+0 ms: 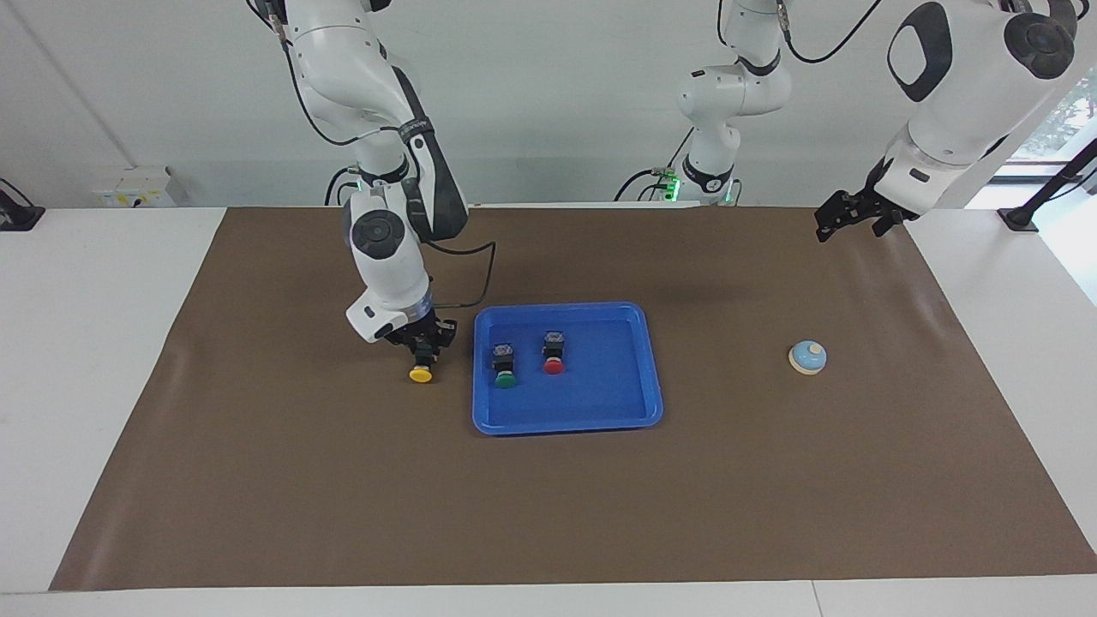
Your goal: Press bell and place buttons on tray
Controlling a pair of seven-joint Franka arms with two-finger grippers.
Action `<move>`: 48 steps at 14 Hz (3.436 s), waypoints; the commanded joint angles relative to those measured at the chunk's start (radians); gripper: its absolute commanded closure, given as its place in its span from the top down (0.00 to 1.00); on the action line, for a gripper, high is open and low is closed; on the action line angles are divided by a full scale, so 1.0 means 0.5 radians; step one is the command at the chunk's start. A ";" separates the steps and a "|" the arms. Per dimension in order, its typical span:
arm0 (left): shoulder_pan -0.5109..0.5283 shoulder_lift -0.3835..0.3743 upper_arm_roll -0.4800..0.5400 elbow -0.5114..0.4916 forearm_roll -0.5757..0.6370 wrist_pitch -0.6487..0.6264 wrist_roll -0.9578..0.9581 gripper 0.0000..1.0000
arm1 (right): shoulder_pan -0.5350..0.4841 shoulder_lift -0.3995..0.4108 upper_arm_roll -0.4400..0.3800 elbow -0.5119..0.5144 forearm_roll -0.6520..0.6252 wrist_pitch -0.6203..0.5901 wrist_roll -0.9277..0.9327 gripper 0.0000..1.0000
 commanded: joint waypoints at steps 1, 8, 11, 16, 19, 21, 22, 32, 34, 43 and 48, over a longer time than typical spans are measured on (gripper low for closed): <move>-0.004 -0.017 0.009 0.009 -0.018 -0.038 -0.021 1.00 | 0.058 0.105 0.034 0.427 0.066 -0.256 -0.037 0.00; -0.004 -0.017 0.009 0.009 -0.018 -0.038 -0.021 1.00 | 0.521 0.581 0.021 1.133 0.220 -0.401 0.196 0.02; -0.004 -0.017 0.009 0.009 -0.018 -0.038 -0.021 1.00 | 0.663 0.680 0.015 1.226 0.223 -0.266 0.364 0.03; -0.004 -0.017 0.009 0.012 -0.018 -0.038 -0.021 1.00 | 0.819 0.784 0.021 1.226 0.242 -0.128 0.582 0.03; -0.004 -0.017 0.009 0.009 -0.018 -0.038 -0.021 1.00 | 0.878 0.888 0.021 1.226 0.239 -0.039 0.693 0.04; -0.004 -0.017 0.009 0.009 -0.018 -0.038 -0.021 1.00 | 0.902 0.891 0.021 1.226 0.229 -0.051 0.718 0.05; -0.004 -0.017 0.009 0.009 -0.018 -0.038 -0.021 1.00 | 0.902 0.891 0.021 1.223 0.229 -0.057 0.721 0.09; -0.004 -0.017 0.009 0.009 -0.018 -0.038 -0.021 1.00 | 0.823 0.723 -0.012 1.235 0.125 -0.302 0.718 1.00; -0.004 -0.017 0.009 0.009 -0.018 -0.038 -0.021 1.00 | 0.807 0.585 -0.079 1.180 0.009 -0.345 0.684 1.00; -0.004 -0.017 0.009 0.009 -0.018 -0.038 -0.021 1.00 | -0.002 -0.087 -0.107 0.953 -0.056 -0.925 -0.441 1.00; -0.004 -0.017 0.009 0.009 -0.018 -0.038 -0.021 1.00 | -0.398 -0.286 -0.107 0.787 -0.056 -1.066 -0.898 1.00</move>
